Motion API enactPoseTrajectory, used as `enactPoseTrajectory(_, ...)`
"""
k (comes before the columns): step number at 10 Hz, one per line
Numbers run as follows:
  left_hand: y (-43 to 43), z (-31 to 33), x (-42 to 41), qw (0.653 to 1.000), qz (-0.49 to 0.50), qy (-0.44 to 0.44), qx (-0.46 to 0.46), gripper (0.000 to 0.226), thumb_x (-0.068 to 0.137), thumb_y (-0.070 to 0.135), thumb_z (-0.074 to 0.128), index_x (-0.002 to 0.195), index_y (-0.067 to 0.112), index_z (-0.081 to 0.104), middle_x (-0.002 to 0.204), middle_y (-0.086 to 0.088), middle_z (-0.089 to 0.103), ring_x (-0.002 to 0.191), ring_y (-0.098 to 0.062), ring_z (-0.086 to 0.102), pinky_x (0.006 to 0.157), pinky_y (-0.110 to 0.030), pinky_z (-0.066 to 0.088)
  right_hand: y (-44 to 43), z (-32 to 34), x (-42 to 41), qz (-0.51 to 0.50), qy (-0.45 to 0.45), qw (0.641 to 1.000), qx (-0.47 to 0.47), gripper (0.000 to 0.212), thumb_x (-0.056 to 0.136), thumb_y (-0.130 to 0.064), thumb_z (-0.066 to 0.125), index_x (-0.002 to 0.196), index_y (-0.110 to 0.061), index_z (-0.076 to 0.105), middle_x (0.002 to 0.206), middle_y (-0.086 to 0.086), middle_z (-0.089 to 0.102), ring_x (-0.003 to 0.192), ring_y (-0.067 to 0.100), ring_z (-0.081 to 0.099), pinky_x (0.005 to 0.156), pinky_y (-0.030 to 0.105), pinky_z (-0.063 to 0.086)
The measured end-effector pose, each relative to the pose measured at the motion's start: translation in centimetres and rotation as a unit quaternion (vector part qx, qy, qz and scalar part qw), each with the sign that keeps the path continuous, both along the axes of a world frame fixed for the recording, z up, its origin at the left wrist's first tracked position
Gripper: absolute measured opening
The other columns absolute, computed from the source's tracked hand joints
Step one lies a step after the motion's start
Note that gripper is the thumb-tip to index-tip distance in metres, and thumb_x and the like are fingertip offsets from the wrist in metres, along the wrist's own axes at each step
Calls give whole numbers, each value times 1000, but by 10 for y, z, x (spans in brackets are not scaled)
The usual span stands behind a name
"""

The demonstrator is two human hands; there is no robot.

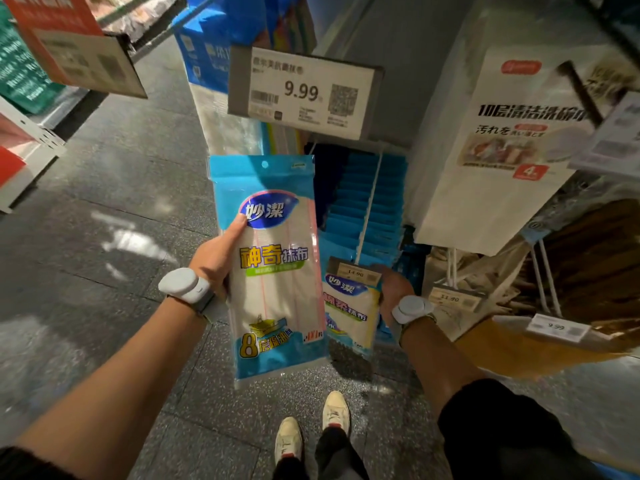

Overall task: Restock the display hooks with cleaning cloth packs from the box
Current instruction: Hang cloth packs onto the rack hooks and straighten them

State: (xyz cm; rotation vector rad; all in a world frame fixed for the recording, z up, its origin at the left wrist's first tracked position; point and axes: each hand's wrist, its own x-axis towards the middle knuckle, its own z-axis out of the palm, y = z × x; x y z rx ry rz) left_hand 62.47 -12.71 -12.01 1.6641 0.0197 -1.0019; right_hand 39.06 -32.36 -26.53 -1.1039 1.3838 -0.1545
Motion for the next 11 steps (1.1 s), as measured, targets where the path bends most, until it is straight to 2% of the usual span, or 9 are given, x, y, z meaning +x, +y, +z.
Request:
enactPoseTrajectory(1, 1, -7, 3, 1000, -15, 13, -5, 82, 70, 74, 73, 127, 15, 70, 114, -12, 77, 105, -34, 74, 87, -45, 61, 2, -4, -2, 30, -9, 999, -6, 29, 95, -35, 54, 111, -19, 73, 125, 17, 68, 117, 38, 64, 102, 52, 51)
enactPoseTrajectory(2, 0, -12, 5, 1000, -10, 23, -12, 86, 62, 75, 75, 124, 16, 72, 113, -13, 78, 104, -34, 74, 89, -46, 60, 2, -11, -3, 97, 15, 995, -29, 27, 104, -28, 49, 120, -22, 70, 137, 16, 61, 127, 37, 57, 109, 47, 46)
enactPoseTrajectory(4, -4, -10, 4, 999, 2, 40, -26, 85, 64, 70, 76, 127, 14, 71, 116, -16, 76, 106, -36, 73, 86, -50, 62, 5, 15, -7, 160, 49, 981, -94, 35, 107, -15, 43, 138, -2, 55, 141, 21, 55, 132, 38, 51, 112, 40, 40)
enactPoseTrajectory(5, -5, -10, 3, 998, 12, 47, -30, 85, 62, 68, 79, 127, 13, 71, 116, -16, 76, 109, -39, 71, 87, -51, 62, 9, 14, -9, 107, 26, 990, -86, 38, 103, -25, 45, 129, -4, 63, 132, 22, 62, 125, 39, 57, 109, 48, 45)
enactPoseTrajectory(6, -6, -12, 3, 999, 13, 40, -28, 87, 59, 69, 80, 125, 12, 72, 115, -16, 76, 107, -38, 73, 85, -49, 63, -10, -16, -3, -36, -51, 998, -3, 64, 74, -61, 67, 120, -16, 69, 133, 15, 64, 124, 34, 60, 109, 50, 46)
enactPoseTrajectory(7, -6, -13, 3, 999, 2, 36, -22, 84, 63, 70, 79, 124, 12, 72, 114, -16, 77, 104, -36, 74, 91, -52, 60, -34, -46, 9, -122, -129, 982, 66, 80, 68, -63, 73, 133, -18, 61, 143, 9, 58, 129, 31, 56, 114, 49, 41)
enactPoseTrajectory(8, -6, -12, 1, 999, -7, 32, -28, 78, 71, 67, 79, 126, 12, 71, 115, -17, 76, 105, -37, 73, 92, -52, 60, -32, -1, 33, -151, -124, 980, 45, 44, 102, -34, 53, 135, -6, 58, 135, 12, 60, 125, 35, 57, 111, 50, 44)
enactPoseTrajectory(9, -6, -13, 0, 999, -20, 30, -25, 83, 66, 70, 77, 127, 13, 69, 116, -16, 76, 107, -38, 73, 94, -55, 58, -38, 11, 40, -65, -14, 996, -63, 46, 106, -32, 40, 134, 1, 57, 135, 23, 60, 126, 41, 55, 107, 48, 46)
enactPoseTrajectory(11, -3, -14, -8, 999, -34, 35, -24, 97, 52, 77, 85, 125, 16, 70, 118, -18, 75, 111, -41, 71, 99, -60, 53, -56, -9, 43, 49, 22, 996, -76, 45, 107, -23, 42, 146, -2, 45, 150, 16, 46, 140, 30, 44, 119, 40, 33)
